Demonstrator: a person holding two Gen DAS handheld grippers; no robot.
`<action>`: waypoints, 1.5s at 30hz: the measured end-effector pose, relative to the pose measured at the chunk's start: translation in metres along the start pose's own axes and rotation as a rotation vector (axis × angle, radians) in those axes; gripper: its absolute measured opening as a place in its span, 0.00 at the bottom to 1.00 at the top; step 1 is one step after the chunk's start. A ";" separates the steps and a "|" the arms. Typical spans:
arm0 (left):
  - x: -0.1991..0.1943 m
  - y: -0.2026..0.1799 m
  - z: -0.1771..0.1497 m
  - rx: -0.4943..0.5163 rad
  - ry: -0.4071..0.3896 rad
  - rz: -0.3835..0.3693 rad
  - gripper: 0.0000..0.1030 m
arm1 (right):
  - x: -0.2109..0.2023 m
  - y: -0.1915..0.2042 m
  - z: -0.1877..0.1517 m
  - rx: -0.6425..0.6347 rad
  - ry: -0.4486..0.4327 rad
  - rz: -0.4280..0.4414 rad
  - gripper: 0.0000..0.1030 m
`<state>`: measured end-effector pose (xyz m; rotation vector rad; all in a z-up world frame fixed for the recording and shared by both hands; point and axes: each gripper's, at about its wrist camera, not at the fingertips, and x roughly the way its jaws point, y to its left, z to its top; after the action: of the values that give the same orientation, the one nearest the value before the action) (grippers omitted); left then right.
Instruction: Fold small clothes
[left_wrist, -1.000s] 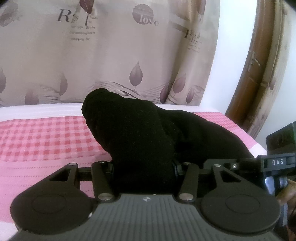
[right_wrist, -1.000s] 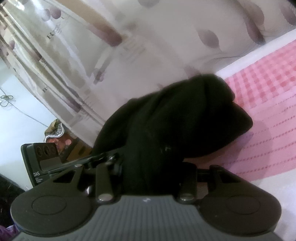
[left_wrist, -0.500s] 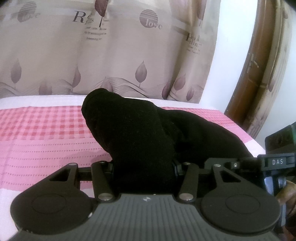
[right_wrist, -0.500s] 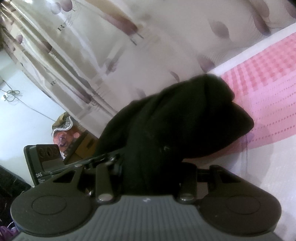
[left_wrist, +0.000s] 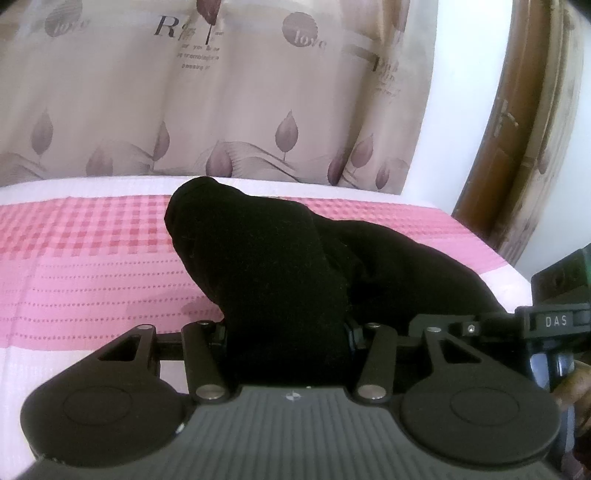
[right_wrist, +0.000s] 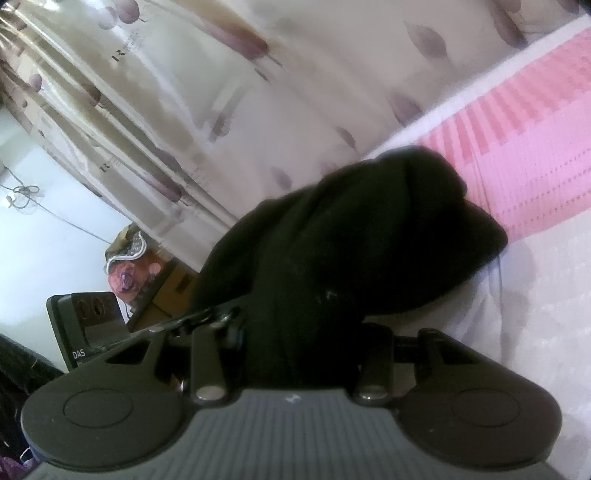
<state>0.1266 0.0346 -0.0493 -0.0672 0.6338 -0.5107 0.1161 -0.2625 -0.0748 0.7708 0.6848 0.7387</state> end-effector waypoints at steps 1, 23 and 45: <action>0.000 0.001 -0.002 0.000 0.001 0.001 0.49 | 0.001 -0.001 -0.002 0.002 0.001 0.000 0.42; 0.013 0.011 -0.035 -0.036 0.016 0.040 0.57 | 0.009 -0.010 -0.022 -0.070 0.046 -0.123 0.44; -0.011 -0.022 -0.050 0.085 -0.108 0.295 0.99 | -0.032 0.047 -0.076 -0.330 -0.170 -0.372 0.72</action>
<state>0.0802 0.0252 -0.0792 0.0777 0.5050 -0.2463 0.0247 -0.2369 -0.0696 0.3823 0.5153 0.4244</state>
